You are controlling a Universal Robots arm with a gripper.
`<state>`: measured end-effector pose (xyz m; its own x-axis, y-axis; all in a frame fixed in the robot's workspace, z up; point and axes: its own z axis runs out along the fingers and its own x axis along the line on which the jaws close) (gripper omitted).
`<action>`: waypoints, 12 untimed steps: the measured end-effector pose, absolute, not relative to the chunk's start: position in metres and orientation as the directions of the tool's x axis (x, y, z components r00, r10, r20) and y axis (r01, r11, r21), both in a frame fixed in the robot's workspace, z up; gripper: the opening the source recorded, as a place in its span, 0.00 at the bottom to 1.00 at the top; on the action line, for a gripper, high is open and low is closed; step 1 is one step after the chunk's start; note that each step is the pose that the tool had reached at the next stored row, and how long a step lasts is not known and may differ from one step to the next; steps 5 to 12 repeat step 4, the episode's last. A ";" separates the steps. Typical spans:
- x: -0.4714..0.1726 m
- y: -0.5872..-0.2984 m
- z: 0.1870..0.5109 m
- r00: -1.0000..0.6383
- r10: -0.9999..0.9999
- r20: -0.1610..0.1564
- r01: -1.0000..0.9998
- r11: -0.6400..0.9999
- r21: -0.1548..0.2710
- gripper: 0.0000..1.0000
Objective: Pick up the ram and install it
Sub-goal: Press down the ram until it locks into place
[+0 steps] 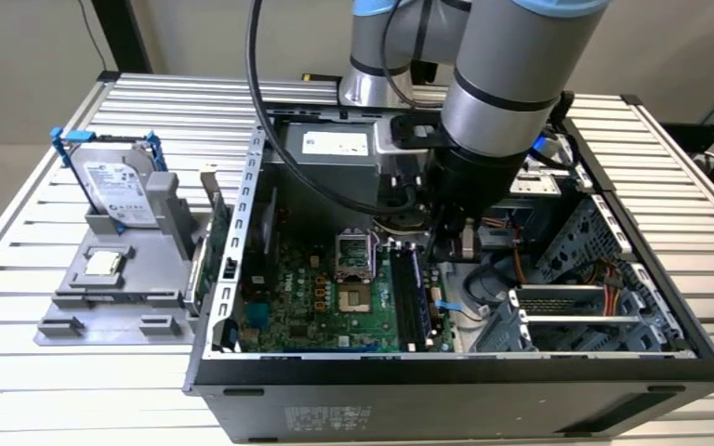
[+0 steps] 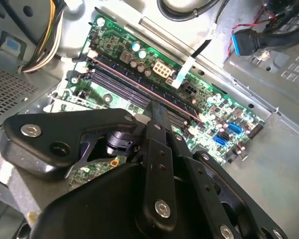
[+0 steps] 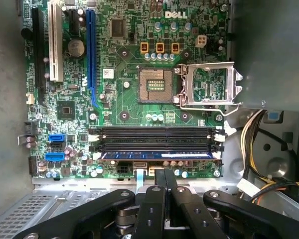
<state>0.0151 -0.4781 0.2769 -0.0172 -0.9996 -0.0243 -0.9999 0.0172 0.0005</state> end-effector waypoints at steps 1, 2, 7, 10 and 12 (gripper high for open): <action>0.015 -0.478 0.277 -0.017 -1.000 -0.024 -1.000 0.017 0.000 0.00; 0.015 -0.478 0.277 -0.017 -1.000 -0.024 -1.000 0.017 0.001 0.00; 0.015 -0.478 0.277 -0.017 -1.000 -0.024 -1.000 0.017 0.001 0.00; 0.015 -0.478 0.277 -0.017 -1.000 -0.024 -1.000 0.017 0.001 0.00; 0.015 -0.478 0.277 -0.017 -1.000 -0.024 -1.000 0.017 0.001 0.00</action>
